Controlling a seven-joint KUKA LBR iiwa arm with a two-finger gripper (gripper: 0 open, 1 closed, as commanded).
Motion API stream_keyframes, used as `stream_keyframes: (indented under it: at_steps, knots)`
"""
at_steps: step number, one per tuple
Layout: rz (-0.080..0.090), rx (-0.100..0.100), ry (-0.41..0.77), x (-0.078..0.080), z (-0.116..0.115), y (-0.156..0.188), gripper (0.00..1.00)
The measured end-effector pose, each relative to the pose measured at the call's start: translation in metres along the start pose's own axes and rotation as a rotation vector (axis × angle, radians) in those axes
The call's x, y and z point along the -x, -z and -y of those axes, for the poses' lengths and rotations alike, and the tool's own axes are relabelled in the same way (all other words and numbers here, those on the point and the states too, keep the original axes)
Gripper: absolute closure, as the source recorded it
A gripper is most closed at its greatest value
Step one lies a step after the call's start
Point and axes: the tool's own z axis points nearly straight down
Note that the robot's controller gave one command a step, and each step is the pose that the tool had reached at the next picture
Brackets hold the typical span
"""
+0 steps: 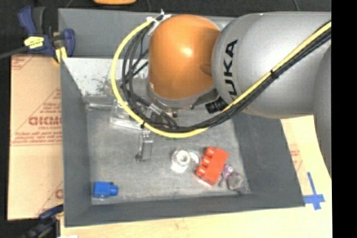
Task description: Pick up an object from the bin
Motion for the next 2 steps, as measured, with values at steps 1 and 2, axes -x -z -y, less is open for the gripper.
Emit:
stream_keyframes:
  at_steps: [1,2]
  knots:
    - [-0.001,0.0,0.018,-0.001,-0.042,-0.092,0.0]
    - [0.002,-0.002,0.102,-0.047,-0.052,-0.168,0.0]
